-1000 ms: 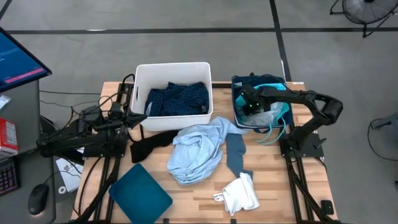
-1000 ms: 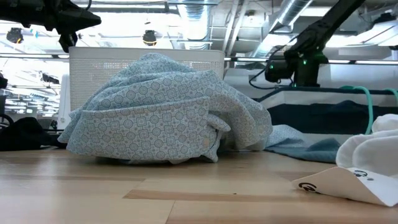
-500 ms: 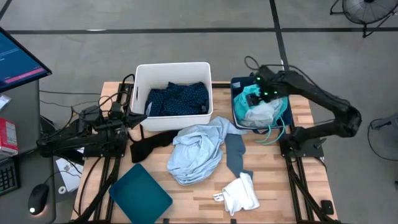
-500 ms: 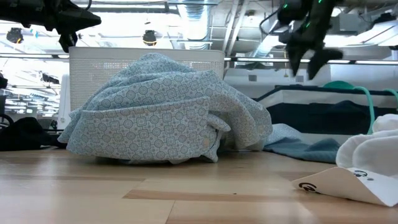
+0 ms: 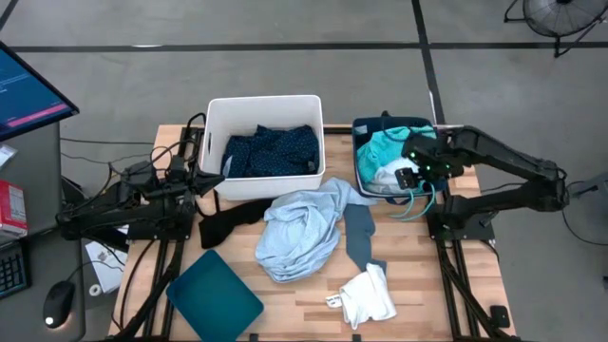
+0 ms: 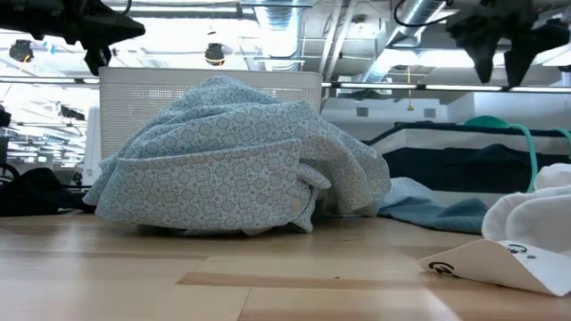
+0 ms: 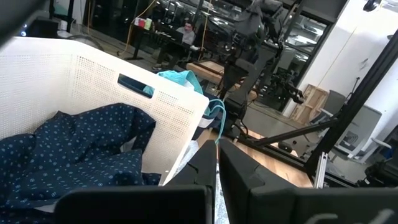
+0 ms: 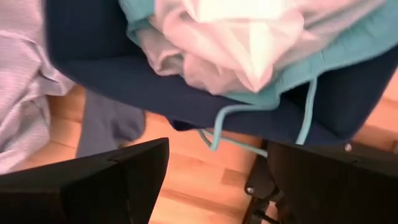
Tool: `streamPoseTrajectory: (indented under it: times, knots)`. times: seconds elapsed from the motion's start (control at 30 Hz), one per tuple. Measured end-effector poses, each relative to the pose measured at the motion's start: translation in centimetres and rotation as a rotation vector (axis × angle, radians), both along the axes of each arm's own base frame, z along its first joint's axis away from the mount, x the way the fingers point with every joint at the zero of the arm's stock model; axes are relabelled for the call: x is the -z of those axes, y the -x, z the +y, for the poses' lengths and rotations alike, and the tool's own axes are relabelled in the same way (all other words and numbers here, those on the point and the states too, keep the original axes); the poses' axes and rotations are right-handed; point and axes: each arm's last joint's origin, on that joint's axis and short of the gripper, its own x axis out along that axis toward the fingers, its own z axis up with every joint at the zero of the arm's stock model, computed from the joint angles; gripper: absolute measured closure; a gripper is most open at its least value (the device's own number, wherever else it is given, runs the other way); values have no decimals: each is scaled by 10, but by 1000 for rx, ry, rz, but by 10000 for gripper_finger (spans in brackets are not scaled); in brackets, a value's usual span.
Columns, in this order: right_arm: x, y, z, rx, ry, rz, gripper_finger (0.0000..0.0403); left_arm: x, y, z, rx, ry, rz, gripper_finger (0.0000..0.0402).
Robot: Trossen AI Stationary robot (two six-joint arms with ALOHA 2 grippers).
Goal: Pick & Place Cloths
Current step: Put the light blue shorts into the dark blue laundry organizer
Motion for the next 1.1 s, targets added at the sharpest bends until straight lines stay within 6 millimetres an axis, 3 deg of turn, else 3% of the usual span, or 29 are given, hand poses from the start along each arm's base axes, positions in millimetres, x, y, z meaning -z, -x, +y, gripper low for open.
streamPoseTrajectory:
  times: [0.4, 0.8, 1.1]
  knots:
    - [57, -4, 32, 71, -19, 200, 137, 0, 0, 0, 4, 0, 0, 401]
    - [63, -12, 68, 233, 153, 100, 137, 0, 0, 0, 3, 0, 0, 401]
    - [103, -29, 70, 269, 256, 213, 138, 0, 0, 0, -1, 0, 0, 401]
